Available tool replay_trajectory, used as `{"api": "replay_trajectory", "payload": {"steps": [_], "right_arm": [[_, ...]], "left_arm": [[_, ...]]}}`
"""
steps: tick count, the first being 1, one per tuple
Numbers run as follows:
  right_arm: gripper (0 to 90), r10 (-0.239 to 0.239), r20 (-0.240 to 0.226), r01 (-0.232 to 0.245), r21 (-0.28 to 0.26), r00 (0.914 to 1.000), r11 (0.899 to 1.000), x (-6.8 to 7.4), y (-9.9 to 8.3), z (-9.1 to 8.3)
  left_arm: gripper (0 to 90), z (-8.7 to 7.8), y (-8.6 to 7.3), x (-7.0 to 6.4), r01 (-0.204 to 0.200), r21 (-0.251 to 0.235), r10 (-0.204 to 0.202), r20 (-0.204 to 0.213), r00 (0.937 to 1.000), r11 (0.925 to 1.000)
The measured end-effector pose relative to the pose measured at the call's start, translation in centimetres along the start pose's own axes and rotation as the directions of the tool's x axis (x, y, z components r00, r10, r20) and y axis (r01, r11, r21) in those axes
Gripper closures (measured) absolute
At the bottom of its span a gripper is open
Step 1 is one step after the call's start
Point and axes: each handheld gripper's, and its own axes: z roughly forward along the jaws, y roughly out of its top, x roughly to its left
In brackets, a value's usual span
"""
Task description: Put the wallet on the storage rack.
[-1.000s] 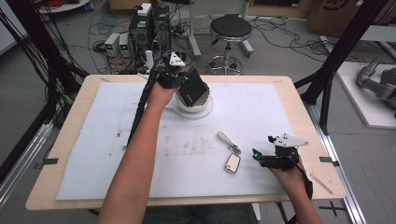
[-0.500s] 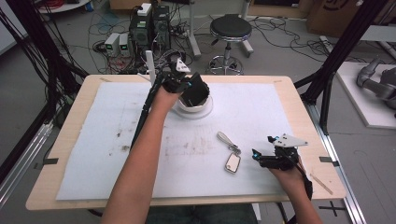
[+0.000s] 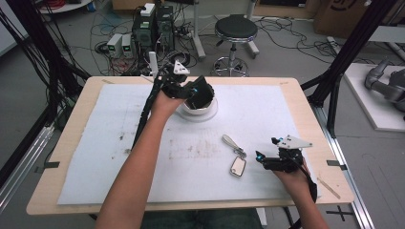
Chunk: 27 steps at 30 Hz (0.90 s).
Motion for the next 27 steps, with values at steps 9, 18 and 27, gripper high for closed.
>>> {"api": "replay_trajectory", "payload": {"steps": [9, 18, 27], "right_arm": [[17.9, -0.014, -0.018, 0.014, -0.005, 0.9997, 1.0, 0.4, 0.9, 1.2], [17.8, -0.03, -0.044, 0.029, -0.008, 0.9986, 1.0, 0.8, 2.2, 2.8], [17.8, -0.027, -0.05, 0.027, -0.009, 0.9984, 1.0, 1.1, 2.7, 3.5]], "left_arm": [[32.8, -2.8, -1.0, -0.2, 0.015, -0.014, -0.013, 0.094, 0.9955, 0.9998], [28.5, -6.2, -3.9, -0.5, 0.047, -0.026, -0.044, 0.121, 0.9917, 0.9985], [25.2, -9.6, -7.6, -0.5, 0.071, -0.04, -0.066, 0.119, 0.9907, 0.9966]]}}
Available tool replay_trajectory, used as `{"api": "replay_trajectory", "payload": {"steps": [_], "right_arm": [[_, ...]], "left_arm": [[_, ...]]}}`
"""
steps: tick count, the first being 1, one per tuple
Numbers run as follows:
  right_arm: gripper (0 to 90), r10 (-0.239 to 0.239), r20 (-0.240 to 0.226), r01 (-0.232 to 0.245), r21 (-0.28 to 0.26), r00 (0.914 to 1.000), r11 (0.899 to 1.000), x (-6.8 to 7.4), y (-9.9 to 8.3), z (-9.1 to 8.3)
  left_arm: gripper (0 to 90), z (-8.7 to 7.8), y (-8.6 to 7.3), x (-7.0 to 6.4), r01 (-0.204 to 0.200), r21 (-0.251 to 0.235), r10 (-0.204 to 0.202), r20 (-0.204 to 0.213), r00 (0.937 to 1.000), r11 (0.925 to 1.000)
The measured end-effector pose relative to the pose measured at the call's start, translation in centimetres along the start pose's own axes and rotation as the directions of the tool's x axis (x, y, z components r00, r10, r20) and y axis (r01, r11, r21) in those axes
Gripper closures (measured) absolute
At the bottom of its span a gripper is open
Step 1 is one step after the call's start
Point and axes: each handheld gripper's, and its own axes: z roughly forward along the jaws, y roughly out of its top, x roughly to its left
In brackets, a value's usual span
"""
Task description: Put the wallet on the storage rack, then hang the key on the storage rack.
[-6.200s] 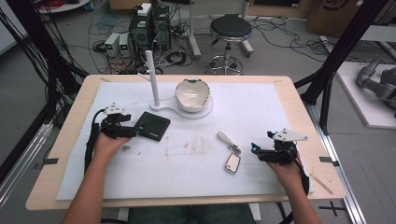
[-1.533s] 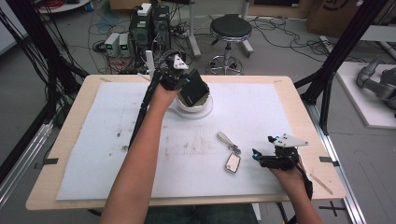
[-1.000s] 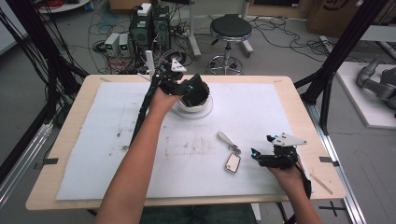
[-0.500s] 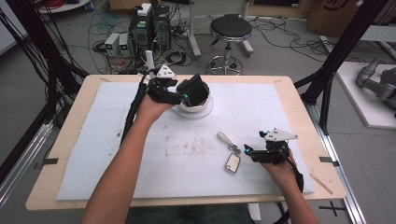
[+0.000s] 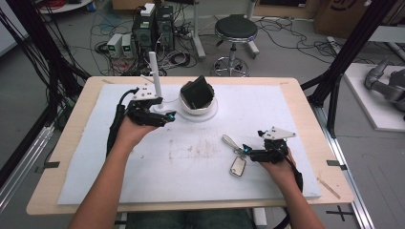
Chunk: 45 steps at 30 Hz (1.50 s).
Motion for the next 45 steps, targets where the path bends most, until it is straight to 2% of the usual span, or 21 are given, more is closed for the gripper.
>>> {"api": "replay_trajectory", "payload": {"steps": [3, 8, 12, 15, 18, 22, 24, 27, 34, 40, 45], "right_arm": [[17.8, 0.0, 0.004, 0.0, 0.001, 1.0, 1.0, -0.1, 0.0, 0.0], [17.9, 0.002, 0.005, -0.002, 0.008, 1.0, 1.0, -0.1, -0.1, -0.1], [17.8, 0.002, 0.008, -0.002, 0.006, 1.0, 1.0, -0.1, -0.1, -0.1], [17.8, -0.003, 0.005, 0.003, 0.004, 1.0, 1.0, -0.1, -0.1, -0.1], [17.9, -0.01, -0.003, 0.01, 0.004, 1.0, 1.0, -0.1, -0.1, 0.0], [17.8, -0.002, -0.011, 0.002, 0.009, 0.9999, 1.0, 0.0, -0.1, 0.1], [17.9, -0.011, -0.013, 0.011, 0.011, 0.9999, 1.0, 0.0, -0.1, 0.2], [17.9, -0.011, -0.012, 0.011, 0.018, 0.9999, 1.0, 0.1, -0.1, 0.3], [17.9, -0.016, -0.017, 0.016, 0.018, 0.9997, 1.0, 0.4, 0.1, 0.4], [17.9, -0.033, -0.04, 0.034, 0.022, 0.9987, 0.999, 1.0, 0.5, 0.9], [17.9, -0.023, -0.034, 0.024, 0.014, 0.9991, 1.0, 1.2, 1.0, 1.2]], "left_arm": [[25.0, -1.1, -1.3, -0.1, 0.032, -0.036, -0.032, -0.001, 0.9995, 0.9988], [25.0, -2.2, -3.0, -0.5, 0.041, -0.065, -0.041, 0.003, 0.9992, 0.9971], [25.0, -2.6, -4.1, -0.6, 0.055, -0.063, -0.055, 0.001, 0.9985, 0.9965], [23.5, -3.4, -5.6, -0.6, 0.053, -0.064, -0.054, -0.023, 0.9983, 0.9966], [21.0, -4.1, -7.1, -0.4, 0.068, -0.061, -0.071, -0.043, 0.9966, 0.9958], [18.8, -5.5, -8.5, 0.6, 0.094, -0.075, -0.101, -0.094, 0.9904, 0.9928], [18.4, -6.0, -8.9, 1.2, 0.11, -0.086, -0.12, -0.114, 0.9863, 0.9902], [17.8, -6.3, -9.2, 1.7, 0.127, -0.096, -0.138, -0.12, 0.9831, 0.9873], [17.9, -5.9, -10.0, 2.1, 0.15, -0.086, -0.157, -0.09, 0.9834, 0.985], [17.9, -6.3, -10.3, 2.1, 0.151, -0.081, -0.158, -0.095, 0.9828, 0.9852], [17.9, -6.7, -10.7, 1.9, 0.154, -0.074, -0.161, -0.096, 0.9822, 0.9852]]}}
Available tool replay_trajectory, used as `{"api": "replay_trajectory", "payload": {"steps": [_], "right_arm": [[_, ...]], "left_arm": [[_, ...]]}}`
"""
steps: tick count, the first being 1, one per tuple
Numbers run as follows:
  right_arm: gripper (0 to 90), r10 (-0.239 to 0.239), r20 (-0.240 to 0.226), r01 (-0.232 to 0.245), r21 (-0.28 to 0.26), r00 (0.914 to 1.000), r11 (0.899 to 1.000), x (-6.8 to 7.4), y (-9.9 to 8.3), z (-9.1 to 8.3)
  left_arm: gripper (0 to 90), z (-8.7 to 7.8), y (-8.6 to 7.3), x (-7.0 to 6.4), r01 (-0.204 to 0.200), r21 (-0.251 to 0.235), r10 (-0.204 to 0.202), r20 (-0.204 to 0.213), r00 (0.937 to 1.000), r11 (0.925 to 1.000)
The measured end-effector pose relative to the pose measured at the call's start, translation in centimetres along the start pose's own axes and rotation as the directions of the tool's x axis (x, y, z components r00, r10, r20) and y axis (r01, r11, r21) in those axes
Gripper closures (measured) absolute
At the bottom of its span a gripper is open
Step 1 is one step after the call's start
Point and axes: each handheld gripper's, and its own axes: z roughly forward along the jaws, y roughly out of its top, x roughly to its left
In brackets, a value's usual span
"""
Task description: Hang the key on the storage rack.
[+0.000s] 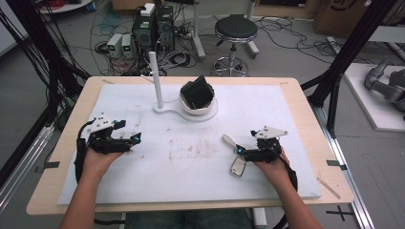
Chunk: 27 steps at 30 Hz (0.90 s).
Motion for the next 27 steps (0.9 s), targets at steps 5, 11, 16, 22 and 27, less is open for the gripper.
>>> {"api": "replay_trajectory", "payload": {"steps": [5, 11, 16, 22, 27], "right_arm": [[17.9, 0.029, 0.009, -0.029, 0.007, 0.9995, 1.0, -0.5, 0.2, 0.5], [17.9, 0.023, -0.01, -0.023, 0.032, 0.9997, 0.999, -0.4, 0.2, 1.1], [32.6, -0.029, -0.062, 0.037, 0.122, 0.9977, 0.992, 0.4, 0.0, 2.1], [46.6, -0.016, -0.1, 0.032, 0.166, 0.9948, 0.986, 0.4, -0.3, 2.3], [54.3, -0.014, -0.115, 0.032, 0.162, 0.9933, 0.986, 0.5, -0.4, 2.2]], "left_arm": [[17.9, -0.8, -0.3, 0.1, 0.004, -0.003, -0.004, -0.011, 0.9999, 1.0], [17.9, -1.1, -0.5, 0.3, 0.01, -0.004, -0.01, -0.014, 0.9999, 0.9999], [17.9, -1.0, -0.5, 0.3, 0.01, 0.005, -0.01, -0.011, 0.9999, 0.9999], [17.9, -1.1, -0.6, 0.5, 0.011, 0.006, -0.01, -0.02, 0.9997, 0.9999], [17.9, -1.3, -0.7, 0.6, 0.016, 0.005, -0.016, -0.022, 0.9996, 0.9999]]}}
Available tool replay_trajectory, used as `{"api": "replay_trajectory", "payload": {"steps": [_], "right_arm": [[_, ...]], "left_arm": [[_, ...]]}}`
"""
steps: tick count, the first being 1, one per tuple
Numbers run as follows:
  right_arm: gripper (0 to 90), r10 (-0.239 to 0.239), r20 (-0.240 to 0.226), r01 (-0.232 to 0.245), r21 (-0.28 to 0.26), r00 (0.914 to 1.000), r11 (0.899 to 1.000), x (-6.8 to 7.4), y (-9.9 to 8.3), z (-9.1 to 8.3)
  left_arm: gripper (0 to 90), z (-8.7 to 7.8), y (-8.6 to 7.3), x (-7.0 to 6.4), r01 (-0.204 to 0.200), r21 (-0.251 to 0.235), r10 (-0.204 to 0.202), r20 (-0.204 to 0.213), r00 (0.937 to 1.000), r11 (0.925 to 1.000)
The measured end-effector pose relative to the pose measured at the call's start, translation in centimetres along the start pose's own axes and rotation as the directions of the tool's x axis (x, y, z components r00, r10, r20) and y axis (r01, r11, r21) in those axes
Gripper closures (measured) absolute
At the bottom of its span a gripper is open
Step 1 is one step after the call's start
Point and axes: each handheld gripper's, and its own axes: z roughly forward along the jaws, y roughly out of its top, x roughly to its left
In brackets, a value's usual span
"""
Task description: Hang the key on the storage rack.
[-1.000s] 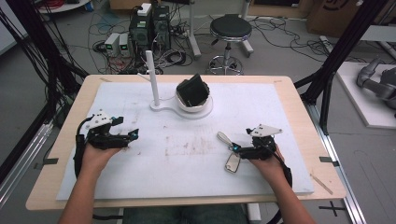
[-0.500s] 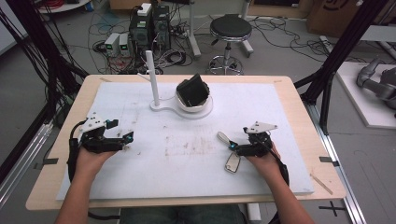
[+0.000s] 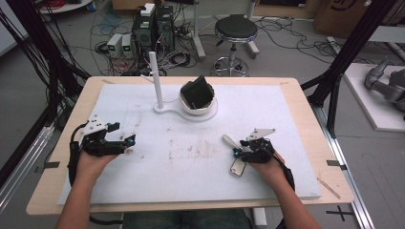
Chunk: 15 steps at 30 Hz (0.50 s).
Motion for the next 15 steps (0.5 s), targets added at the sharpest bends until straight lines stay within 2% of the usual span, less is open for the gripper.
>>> {"api": "replay_trajectory", "payload": {"steps": [3, 5, 7, 11, 15], "right_arm": [[66.3, -0.019, -0.021, 0.019, 0.001, 0.9996, 1.0, 0.21, 0.02, -0.09], [77.4, -0.014, -0.018, 0.014, 0.006, 0.9997, 1.0, 0.45, 0.09, -0.17], [77.7, -0.021, -0.004, 0.021, 0.012, 0.9998, 1.0, 0.67, 0.18, -0.2], [78.1, -0.015, -0.006, 0.015, 0.019, 0.9999, 1.0, 0.69, 0.26, -0.25], [78.7, -0.029, -0.014, 0.029, -0.004, 0.9995, 1.0, 0.7, 0.4, -0.54]], "left_arm": [[17.9, 0.02, 0.01, -0.01, -0.004, 0.001, 0.004, -0.001, 1.0, 1.0], [17.9, 0.03, 0.04, -0.05, -0.003, 0.0, 0.003, -0.006, 1.0, 1.0], [17.9, -0.05, 0.1, -0.05, -0.007, -0.005, 0.007, -0.014, 0.9999, 1.0], [17.9, -0.32, 0.2, 0.07, -0.002, -0.02, 0.001, -0.02, 0.9998, 0.9998], [17.8, -0.56, 0.22, 0.37, -0.001, -0.019, 0.001, -0.026, 0.9997, 0.9998]]}}
